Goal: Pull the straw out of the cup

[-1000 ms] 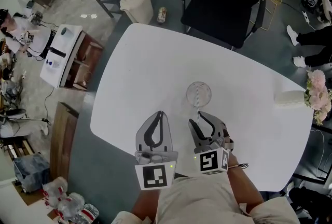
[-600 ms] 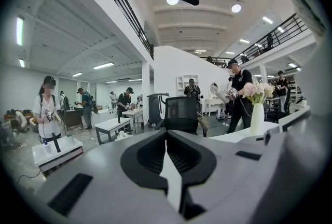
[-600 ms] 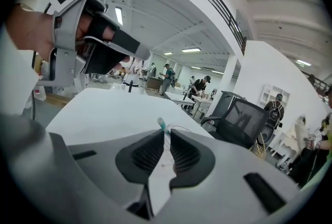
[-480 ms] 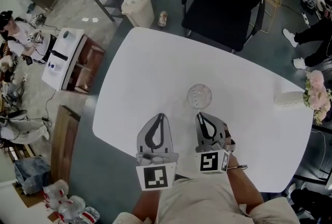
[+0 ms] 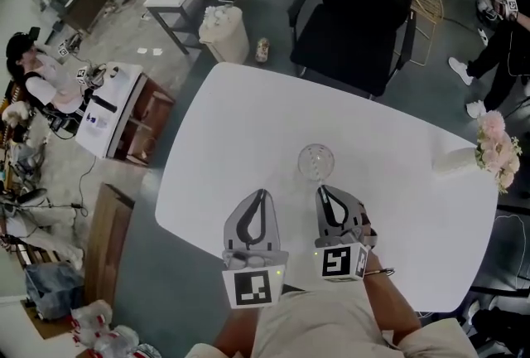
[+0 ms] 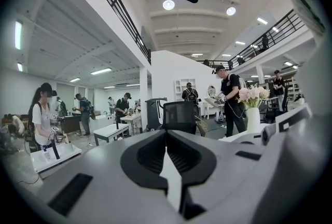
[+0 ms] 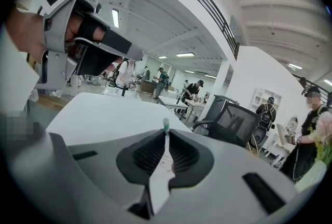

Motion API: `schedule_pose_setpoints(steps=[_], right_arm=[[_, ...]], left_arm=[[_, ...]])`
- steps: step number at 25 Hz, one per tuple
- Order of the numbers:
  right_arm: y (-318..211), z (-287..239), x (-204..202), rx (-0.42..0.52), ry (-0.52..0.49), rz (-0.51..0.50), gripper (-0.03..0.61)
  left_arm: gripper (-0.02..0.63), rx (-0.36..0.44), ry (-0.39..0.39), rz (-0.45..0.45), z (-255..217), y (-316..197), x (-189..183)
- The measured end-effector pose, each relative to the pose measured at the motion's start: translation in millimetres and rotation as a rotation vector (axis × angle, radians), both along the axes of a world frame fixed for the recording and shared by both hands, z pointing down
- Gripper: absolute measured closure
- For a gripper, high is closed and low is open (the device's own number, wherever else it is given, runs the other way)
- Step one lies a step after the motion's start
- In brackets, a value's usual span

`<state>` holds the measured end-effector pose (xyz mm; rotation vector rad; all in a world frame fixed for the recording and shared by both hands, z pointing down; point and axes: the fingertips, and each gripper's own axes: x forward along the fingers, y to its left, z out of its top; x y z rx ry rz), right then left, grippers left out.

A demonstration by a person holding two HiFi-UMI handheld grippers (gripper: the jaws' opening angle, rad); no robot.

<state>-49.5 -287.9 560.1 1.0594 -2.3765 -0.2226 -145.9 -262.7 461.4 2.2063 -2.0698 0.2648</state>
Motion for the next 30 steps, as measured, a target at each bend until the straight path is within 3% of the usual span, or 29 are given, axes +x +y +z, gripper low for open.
schedule_pose_setpoints(steps=[16, 30], right_arm=[[32, -100, 52, 0.094, -0.242, 0.071, 0.557], [68, -228, 127, 0.339, -0.461, 0.150, 0.557]], left_arm=[[0.607, 0.130, -0.043, -0.003, -58, 53, 30], [0.607, 0.280, -0.072, 0.007, -114, 88, 55]])
